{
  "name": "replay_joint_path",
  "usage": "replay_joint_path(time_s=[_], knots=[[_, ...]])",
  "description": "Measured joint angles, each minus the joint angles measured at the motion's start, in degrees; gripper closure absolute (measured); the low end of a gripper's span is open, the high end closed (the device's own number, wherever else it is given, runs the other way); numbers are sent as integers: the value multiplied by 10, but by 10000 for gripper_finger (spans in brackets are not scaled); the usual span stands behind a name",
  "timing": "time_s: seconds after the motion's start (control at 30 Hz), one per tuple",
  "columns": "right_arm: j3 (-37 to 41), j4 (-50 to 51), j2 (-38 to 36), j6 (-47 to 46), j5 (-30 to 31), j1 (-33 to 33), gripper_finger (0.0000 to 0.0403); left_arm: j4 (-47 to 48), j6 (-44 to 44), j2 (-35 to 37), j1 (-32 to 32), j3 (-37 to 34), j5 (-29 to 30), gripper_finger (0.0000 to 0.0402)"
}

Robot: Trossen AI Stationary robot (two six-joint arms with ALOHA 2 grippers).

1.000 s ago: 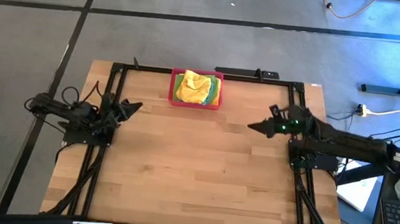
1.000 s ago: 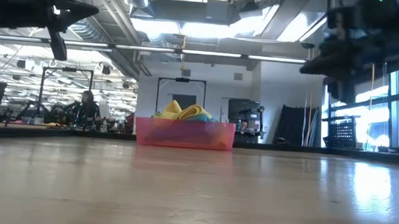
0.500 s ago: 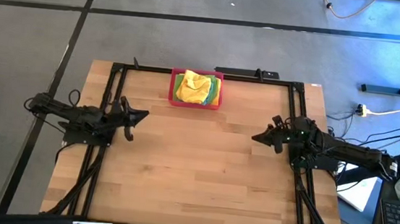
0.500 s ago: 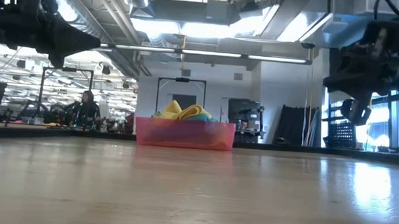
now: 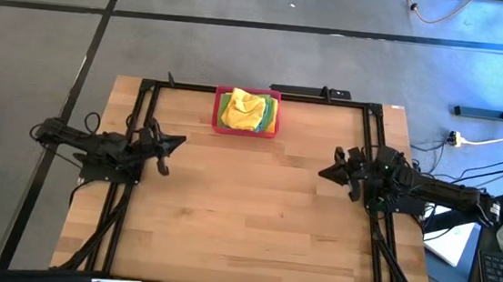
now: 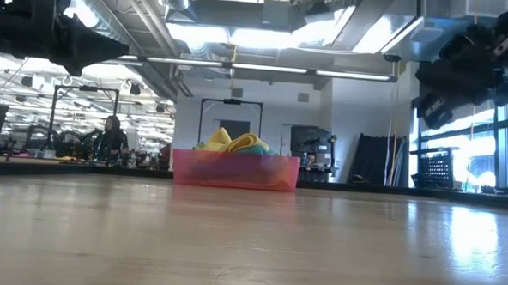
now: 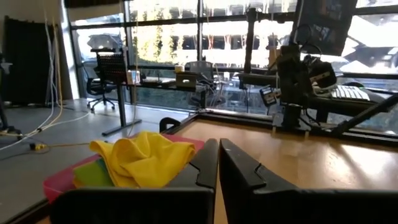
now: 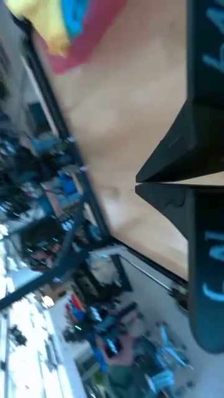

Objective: Fold microfiber towels
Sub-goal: Return to Home Position

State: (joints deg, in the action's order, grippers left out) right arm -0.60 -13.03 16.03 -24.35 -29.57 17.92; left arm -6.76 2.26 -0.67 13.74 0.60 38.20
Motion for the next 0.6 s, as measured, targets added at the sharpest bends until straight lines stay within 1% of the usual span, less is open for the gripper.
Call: replay_joint_path(time_s=[0.1, 0.17, 0.27, 0.37, 0.43, 0.53, 0.6], knots=[[2, -27, 3, -8, 50, -19, 391, 4, -16, 0, -10, -1, -7, 389], [2, -32, 7, -14, 100, -42, 394, 27, -39, -3, -14, -1, -29, 385], [2, -43, 13, -37, 177, -80, 395, 27, -58, -24, -31, -1, -27, 382], [2, -65, 14, -31, 198, -117, 390, 27, -93, -44, -49, -1, -34, 384], [2, -70, 13, -8, 208, -138, 386, 27, -111, -56, -55, -1, -64, 387], [2, -52, 14, 4, 255, -156, 383, 30, -140, -76, -60, -1, -128, 392], [2, -52, 14, 11, 265, -161, 383, 33, -156, -85, -58, -1, -169, 395]])
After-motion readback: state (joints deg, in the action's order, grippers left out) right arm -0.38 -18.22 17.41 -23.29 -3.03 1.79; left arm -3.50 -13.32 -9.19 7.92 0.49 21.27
